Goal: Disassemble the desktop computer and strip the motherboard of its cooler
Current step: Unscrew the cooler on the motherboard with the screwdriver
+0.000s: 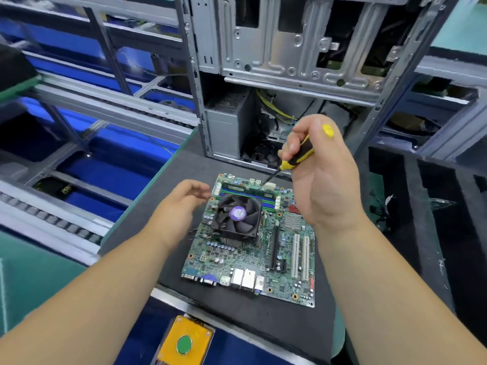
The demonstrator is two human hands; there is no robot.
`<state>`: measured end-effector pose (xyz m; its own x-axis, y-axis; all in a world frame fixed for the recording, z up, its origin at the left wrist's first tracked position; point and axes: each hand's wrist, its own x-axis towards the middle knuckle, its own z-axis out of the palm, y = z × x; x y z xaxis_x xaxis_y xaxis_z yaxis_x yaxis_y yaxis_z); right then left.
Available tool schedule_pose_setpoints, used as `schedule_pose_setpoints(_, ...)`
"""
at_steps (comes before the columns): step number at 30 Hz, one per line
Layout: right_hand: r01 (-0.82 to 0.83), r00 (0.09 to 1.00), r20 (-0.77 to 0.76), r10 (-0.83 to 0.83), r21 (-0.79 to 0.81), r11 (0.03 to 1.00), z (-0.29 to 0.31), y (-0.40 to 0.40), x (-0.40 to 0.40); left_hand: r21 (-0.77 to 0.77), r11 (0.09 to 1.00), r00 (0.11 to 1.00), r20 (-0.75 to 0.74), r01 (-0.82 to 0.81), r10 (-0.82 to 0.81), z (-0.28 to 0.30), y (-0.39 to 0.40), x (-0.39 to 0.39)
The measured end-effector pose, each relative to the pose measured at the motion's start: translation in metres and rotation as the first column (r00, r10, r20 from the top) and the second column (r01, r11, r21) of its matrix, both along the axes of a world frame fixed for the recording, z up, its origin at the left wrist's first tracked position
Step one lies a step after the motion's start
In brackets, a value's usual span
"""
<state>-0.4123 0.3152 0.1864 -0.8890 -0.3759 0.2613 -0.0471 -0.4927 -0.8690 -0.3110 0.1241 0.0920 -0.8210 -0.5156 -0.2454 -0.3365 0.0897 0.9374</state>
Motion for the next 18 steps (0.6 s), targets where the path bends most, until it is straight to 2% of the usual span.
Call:
schedule_pose_setpoints(3,-0.159,0.985,0.056,0.162,-0.067,0.985,0.000,-0.024,0.014,-0.057,0.998,1.000,0.012,-0.014,0.014,-0.008,0.000,0.025)
schedule_pose_setpoints(6,-0.232,0.969,0.084,0.231,-0.005,0.973,-0.008,-0.047,0.029,-0.087,0.993,0.997,0.012,0.081,-0.080,-0.014,0.005,0.037)
schedule_pose_setpoints(12,-0.226,0.972,0.095,0.214,0.143,0.963,-0.029,-0.074,0.043,-0.100,0.983,0.988,-0.005,0.152,-0.153,-0.025,0.002,0.032)
schedule_pose_setpoints(18,-0.169,0.981,0.135,0.142,0.214,0.962,-0.044,-0.083,0.048,-0.118,0.963,0.964,-0.082,0.244,-0.254,-0.040,-0.014,0.026)
